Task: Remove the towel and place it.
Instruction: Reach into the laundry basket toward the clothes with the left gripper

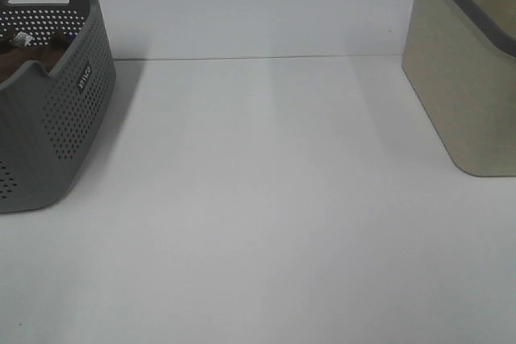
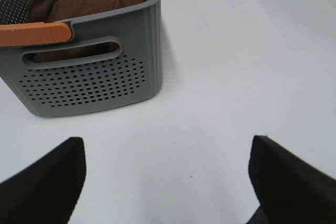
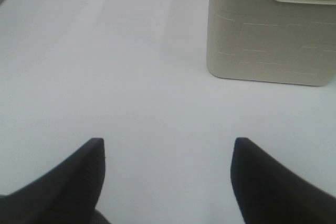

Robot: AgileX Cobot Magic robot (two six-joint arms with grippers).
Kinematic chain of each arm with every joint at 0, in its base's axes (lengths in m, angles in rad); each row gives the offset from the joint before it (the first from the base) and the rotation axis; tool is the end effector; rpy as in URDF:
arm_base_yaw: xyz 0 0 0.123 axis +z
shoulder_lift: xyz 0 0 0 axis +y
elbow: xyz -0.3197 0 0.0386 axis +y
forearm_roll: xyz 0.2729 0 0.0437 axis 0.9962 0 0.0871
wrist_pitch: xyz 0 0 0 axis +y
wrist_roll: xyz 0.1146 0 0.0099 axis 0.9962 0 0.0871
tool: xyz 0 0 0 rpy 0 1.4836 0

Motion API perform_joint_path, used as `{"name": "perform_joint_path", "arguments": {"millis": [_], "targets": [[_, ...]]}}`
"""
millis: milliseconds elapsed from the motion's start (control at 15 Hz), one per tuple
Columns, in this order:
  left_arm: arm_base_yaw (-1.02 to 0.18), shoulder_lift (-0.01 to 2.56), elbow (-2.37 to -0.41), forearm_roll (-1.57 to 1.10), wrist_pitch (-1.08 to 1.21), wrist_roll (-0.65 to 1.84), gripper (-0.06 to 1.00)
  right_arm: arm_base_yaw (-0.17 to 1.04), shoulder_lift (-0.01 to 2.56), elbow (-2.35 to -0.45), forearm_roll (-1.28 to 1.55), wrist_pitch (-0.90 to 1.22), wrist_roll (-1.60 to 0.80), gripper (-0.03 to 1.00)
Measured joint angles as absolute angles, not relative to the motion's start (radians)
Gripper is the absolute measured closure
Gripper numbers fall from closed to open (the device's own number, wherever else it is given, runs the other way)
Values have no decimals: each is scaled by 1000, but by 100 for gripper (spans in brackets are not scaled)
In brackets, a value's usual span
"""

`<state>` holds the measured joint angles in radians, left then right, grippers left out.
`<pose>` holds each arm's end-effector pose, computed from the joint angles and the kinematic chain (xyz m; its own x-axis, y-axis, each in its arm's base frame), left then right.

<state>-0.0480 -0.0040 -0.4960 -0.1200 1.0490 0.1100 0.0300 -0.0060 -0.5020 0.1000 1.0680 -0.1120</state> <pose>0.0006 -0.0120 0.2787 -0.4347 0.0706 -0.8978 0.1626 0.9867 -0.0011 -0.0010 0.0100 0.2785 -0.4455 -0.0768 -0.8920 -0.1364 0.9905 -0.0171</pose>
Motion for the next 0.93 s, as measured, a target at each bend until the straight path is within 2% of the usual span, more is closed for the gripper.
{"name": "perform_joint_path", "arguments": {"millis": [333,667,800,867,933], "targets": [[-48,67,-510,-119,1004,76,24,30,-6,-502,100,1068,-112,32],[-48,327,-515,-53,669,74,30,30,-6,-502,100,1068,-112,32],[-48,489,-539,-37,510,72,31,30,-6,-502,100,1068,-112,32],[-48,695,-625,-33,434,67,32,30,-6,-502,100,1068,-112,32],[-48,790,-680,-25,432,65,32,30,-6,-502,100,1068,-112,32]]}}
